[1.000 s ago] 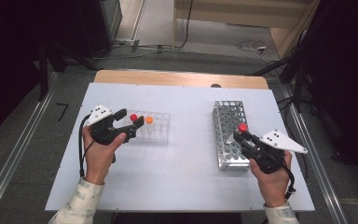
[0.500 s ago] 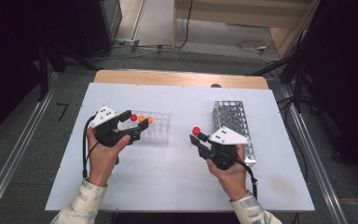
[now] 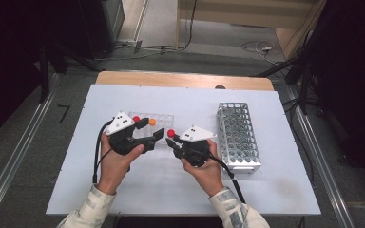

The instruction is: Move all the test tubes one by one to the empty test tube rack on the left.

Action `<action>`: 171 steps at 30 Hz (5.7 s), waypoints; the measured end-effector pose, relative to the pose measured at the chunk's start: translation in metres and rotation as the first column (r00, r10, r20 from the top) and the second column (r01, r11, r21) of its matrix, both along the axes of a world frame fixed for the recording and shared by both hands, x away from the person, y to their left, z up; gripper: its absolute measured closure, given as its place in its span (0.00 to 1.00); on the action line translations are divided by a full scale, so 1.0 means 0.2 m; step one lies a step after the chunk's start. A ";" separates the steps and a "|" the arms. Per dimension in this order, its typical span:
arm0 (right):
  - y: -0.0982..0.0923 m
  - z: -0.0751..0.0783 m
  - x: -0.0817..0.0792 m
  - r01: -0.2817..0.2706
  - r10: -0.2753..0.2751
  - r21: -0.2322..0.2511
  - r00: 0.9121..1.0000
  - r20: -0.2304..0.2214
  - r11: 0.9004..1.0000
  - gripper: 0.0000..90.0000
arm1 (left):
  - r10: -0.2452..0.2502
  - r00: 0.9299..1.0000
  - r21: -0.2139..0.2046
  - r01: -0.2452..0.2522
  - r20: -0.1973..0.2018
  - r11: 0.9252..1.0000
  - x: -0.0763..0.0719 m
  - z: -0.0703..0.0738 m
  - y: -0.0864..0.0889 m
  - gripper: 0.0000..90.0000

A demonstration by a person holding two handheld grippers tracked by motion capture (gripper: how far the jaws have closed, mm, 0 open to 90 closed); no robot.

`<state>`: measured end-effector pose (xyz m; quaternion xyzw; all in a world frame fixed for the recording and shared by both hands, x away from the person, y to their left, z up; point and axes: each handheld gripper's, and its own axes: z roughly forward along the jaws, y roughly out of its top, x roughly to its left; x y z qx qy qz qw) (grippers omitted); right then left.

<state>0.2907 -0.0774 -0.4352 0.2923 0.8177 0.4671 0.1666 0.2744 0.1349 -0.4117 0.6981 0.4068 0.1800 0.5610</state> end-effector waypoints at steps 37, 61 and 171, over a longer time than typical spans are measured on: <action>-0.15 0.03 -0.12 -0.015 0.014 0.104 1.000 0.013 0.994 0.28 | 0.070 0.997 -0.041 -0.070 0.020 0.997 -0.01 0.08 0.19 0.79; -0.40 0.05 -0.13 0.049 -0.049 0.141 0.999 0.002 0.989 0.21 | 0.246 0.968 -0.035 -0.244 0.058 0.969 0.03 0.13 0.38 0.79; -0.96 0.05 -0.16 0.277 -0.281 0.158 0.960 0.007 0.948 0.22 | 0.275 0.961 0.024 -0.274 -0.027 0.961 -0.27 -0.15 0.41 0.20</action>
